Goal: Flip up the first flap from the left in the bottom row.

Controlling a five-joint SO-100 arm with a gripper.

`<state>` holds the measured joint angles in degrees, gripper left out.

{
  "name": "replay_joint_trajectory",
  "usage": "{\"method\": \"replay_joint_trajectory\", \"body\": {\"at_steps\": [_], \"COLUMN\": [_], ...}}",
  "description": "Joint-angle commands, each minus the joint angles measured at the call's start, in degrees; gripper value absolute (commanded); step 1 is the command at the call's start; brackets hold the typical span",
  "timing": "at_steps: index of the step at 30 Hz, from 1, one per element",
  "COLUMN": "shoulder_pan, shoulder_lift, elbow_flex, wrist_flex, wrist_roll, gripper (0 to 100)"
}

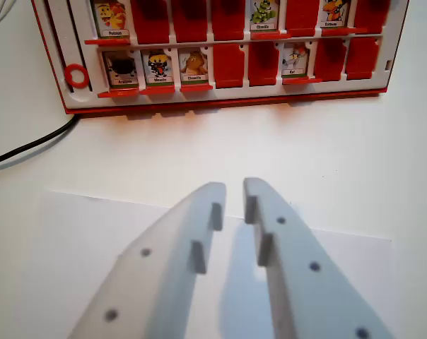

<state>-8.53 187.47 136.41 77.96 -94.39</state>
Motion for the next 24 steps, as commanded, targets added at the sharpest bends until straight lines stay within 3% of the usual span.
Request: {"method": "replay_joint_trajectory", "body": {"at_steps": [1, 24], "shoulder_pan": [-1.8, -2.3], "shoulder_lift": [0.1, 0.1], "elbow_flex": [-2.9, -3.4], "wrist_flex": [0.5, 1.3], "wrist_roll": [-0.18, 0.79], "gripper": [3, 3]}}
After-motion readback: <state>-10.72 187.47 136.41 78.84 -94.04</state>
